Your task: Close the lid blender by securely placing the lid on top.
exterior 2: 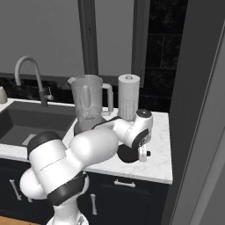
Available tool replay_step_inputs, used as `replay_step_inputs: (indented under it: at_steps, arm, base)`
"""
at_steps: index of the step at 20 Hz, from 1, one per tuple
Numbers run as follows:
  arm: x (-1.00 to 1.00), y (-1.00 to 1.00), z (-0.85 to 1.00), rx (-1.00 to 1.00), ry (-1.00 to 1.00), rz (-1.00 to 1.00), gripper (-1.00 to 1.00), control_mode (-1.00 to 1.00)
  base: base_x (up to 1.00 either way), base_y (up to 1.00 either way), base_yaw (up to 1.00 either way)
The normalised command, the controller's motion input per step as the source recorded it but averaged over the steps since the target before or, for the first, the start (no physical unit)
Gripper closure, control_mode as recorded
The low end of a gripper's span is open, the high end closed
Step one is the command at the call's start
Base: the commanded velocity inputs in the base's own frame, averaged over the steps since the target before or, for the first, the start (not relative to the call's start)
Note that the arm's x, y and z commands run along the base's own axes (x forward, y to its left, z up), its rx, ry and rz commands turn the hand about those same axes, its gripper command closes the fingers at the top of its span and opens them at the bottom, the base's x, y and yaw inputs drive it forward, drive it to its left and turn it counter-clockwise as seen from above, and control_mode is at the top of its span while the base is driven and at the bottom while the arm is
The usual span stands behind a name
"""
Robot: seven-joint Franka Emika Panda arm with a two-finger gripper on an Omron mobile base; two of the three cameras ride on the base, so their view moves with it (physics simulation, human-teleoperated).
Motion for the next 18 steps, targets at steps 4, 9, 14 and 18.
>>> replay_step_inputs:
  at_steps: [4, 9, 14, 18]
  arm:
    - [0.22, 0.00, -0.13, 0.00, 0.05, 0.00, -1.00, -1.00]
    - [0.12, -0.05, -0.22, 0.00, 0.06, 0.00, -1.00, -1.00]
    - [0.04, -0.13, -0.13, 0.00, 0.04, 0.00, -1.00, -1.00]
    - [0.04, -0.06, -0.07, 0.00, 0.00, 0.00, -1.00, -1.00]
  base:
    - [0.00, 0.00, 0.00]
    - [0.00, 0.00, 0.00]
    - [0.00, 0.00, 0.00]
    - [0.00, 0.00, 0.00]
